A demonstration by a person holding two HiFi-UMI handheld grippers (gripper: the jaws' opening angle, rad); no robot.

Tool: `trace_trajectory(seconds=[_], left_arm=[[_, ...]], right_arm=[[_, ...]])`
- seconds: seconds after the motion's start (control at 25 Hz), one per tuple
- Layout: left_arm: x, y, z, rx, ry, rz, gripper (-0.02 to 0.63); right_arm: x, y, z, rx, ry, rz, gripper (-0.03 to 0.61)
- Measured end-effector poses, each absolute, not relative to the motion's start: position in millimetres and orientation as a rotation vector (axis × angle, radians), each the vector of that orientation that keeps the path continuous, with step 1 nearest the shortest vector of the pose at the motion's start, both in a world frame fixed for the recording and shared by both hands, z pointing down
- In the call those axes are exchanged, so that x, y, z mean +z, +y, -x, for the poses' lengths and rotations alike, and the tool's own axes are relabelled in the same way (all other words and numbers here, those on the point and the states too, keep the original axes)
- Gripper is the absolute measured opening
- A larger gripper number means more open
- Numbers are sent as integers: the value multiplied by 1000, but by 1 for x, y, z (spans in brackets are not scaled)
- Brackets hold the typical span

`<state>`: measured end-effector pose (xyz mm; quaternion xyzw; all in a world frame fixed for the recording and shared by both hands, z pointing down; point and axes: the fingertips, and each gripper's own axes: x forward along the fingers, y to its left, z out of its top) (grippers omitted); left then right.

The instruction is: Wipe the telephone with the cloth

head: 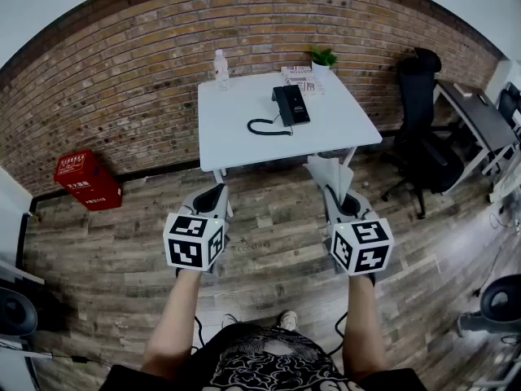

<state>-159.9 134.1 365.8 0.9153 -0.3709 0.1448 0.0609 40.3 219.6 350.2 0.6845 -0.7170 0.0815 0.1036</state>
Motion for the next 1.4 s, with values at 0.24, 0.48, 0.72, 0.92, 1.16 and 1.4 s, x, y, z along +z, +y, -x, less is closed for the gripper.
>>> trace_trajectory(seconds=[0.24,0.48,0.72,0.92,1.16,1.4], left_arm=[[367,143,144,457,-1128,-2768,5],[371,153,115,487,-1134,-2764,5],[376,168,81,532,-1143,-2759,5],[381,175,65,551,-1159,-2748,5],[382,158,56,562,-1167,-2748,5],[394,111,44,553,-1104,-2756,5]], right_arm=[[354,227,-59,262,-2118,-2034,10],[358,236,-84,282,-2159,-2018,11],[367,247,-120,307,-2173,-2012,10],[373,247,-136,314,-2188,-1987,10],[378,232,-147,334,-2187,-1988,11],[386,194,-152,357,-2136,-1995,11]])
